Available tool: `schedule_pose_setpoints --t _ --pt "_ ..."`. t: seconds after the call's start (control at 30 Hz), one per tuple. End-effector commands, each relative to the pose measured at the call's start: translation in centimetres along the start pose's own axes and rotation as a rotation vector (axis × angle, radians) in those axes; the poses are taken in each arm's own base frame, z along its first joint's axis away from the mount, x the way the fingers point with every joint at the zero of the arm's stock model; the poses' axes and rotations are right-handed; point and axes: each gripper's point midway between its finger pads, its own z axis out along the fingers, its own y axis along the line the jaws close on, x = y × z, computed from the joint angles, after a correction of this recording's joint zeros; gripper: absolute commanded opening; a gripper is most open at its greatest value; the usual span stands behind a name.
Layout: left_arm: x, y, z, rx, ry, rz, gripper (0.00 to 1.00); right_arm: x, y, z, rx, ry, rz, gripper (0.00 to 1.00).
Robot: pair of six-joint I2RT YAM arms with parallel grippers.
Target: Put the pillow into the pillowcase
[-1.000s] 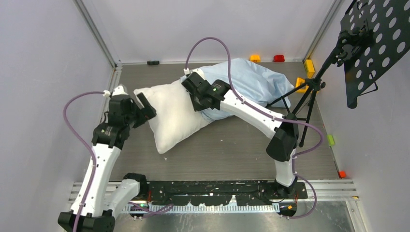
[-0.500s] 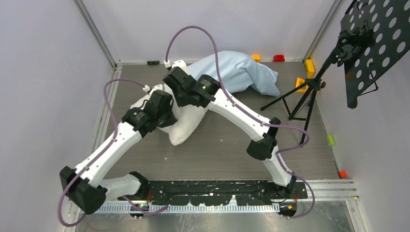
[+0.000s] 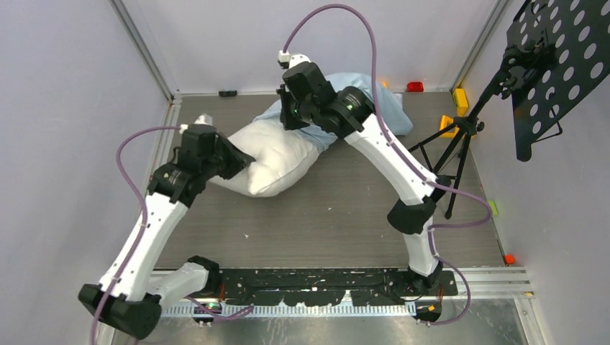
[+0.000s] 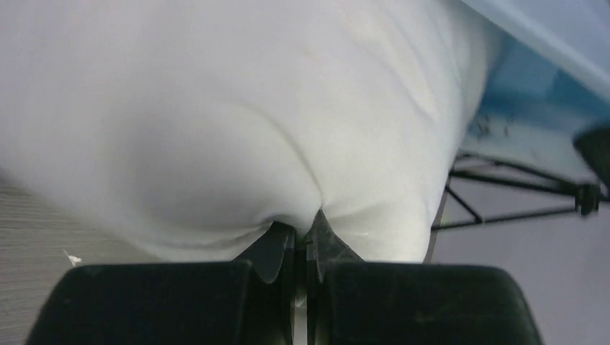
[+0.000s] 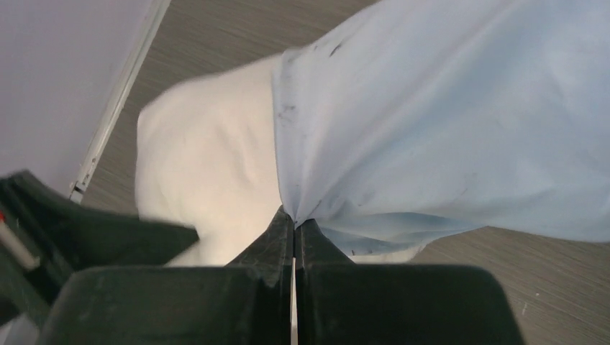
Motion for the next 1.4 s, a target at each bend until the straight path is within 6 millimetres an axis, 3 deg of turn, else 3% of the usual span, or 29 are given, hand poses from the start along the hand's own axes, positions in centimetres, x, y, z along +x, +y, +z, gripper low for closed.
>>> schedule_pose_setpoints --t 0.0,0.07,0.13,0.2,0.27,0.33,0.43,0.57,0.83,1.13,1.27,1.37 --pt "-3.6 4.7 5.6 -0.009 -0.007 -0.300 0.00 1.7 4.9 2.4 -0.224 0.073 0.013 0.00" --pt "-3.6 7.2 7.5 -0.048 0.027 -0.381 0.00 3.2 4.8 2.9 -0.185 0.101 -0.015 0.03" --pt "-3.5 8.3 8.9 -0.060 0.061 -0.435 0.00 4.2 3.8 2.8 -0.109 0.099 -0.049 0.20" --pt "-3.9 8.4 9.3 -0.052 0.056 -0.456 0.00 4.6 2.5 2.1 -0.026 0.061 -0.070 0.41" --pt "-4.4 8.3 9.3 -0.049 0.040 -0.459 0.00 4.3 0.6 0.0 0.061 -0.015 -0.068 0.51" --pt "-4.8 8.2 9.2 -0.048 0.029 -0.456 0.00 5.2 -2.2 -0.6 0.172 -0.091 -0.038 0.56" --pt "-5.1 8.1 9.1 -0.047 0.023 -0.453 0.00 7.5 -5.7 -0.8 0.264 -0.157 0.018 0.57" --pt "-5.3 8.0 9.1 -0.046 0.019 -0.453 0.00 11.9 -8.3 1.4 0.297 -0.159 0.046 0.57" --pt "-5.3 7.9 9.0 -0.047 0.023 -0.438 0.00 19.0 -9.5 8.3 0.304 -0.081 -0.007 0.57" --pt "-5.4 7.9 8.7 -0.047 0.027 -0.429 0.00 20.0 -11.9 13.0 0.413 -0.157 -0.129 0.60" --pt "-5.5 8.0 8.6 -0.049 0.029 -0.423 0.00 21.9 -12.2 15.2 0.430 -0.136 -0.159 0.60" --pt "-5.6 8.0 8.5 -0.054 0.030 -0.417 0.00 22.8 -13.6 16.0 0.509 -0.136 -0.168 0.60"
